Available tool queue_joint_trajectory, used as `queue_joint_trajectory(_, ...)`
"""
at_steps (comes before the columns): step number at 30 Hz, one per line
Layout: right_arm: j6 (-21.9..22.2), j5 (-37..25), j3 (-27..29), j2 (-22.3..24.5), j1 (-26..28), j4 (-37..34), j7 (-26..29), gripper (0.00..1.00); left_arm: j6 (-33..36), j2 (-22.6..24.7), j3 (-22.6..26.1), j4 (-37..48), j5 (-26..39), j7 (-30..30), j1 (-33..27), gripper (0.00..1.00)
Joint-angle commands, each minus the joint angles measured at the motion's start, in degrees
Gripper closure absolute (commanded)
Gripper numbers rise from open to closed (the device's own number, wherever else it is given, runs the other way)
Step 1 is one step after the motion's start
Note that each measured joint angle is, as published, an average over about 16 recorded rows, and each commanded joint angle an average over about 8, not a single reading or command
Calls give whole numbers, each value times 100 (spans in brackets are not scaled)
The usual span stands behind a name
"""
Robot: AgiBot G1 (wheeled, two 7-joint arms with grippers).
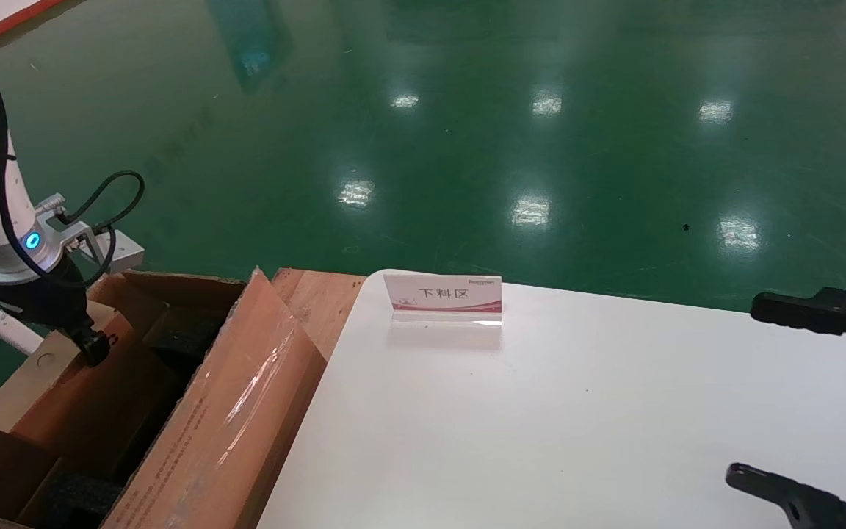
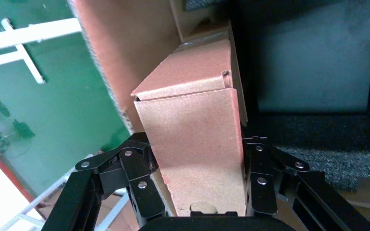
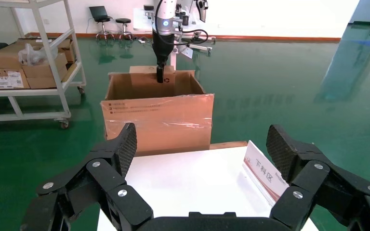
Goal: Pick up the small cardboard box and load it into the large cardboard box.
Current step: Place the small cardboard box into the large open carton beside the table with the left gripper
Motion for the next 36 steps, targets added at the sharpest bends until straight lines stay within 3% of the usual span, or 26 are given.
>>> queue_joint_trajectory(1, 0, 0, -1, 0, 0, 0, 0, 0, 31, 31, -9, 115, -36, 64, 71, 67)
queue_joint_trajectory(5, 1, 1, -2, 1, -1, -1, -1, 0, 58, 64, -18, 224, -67, 123, 140, 18)
queue_joint_trajectory(7, 2, 2, -3, 1, -1, -1, -1, 0, 66, 73, -21, 254, -77, 136, 161, 3)
queue_joint_trajectory(8, 2, 2, -3, 1, -1, -1, -1, 0, 70, 73, -21, 254, -78, 134, 162, 0)
queue_joint_trajectory(36, 1, 2, 0, 1, 0, -1, -1, 0, 31, 37, -25, 165, -58, 83, 80, 0)
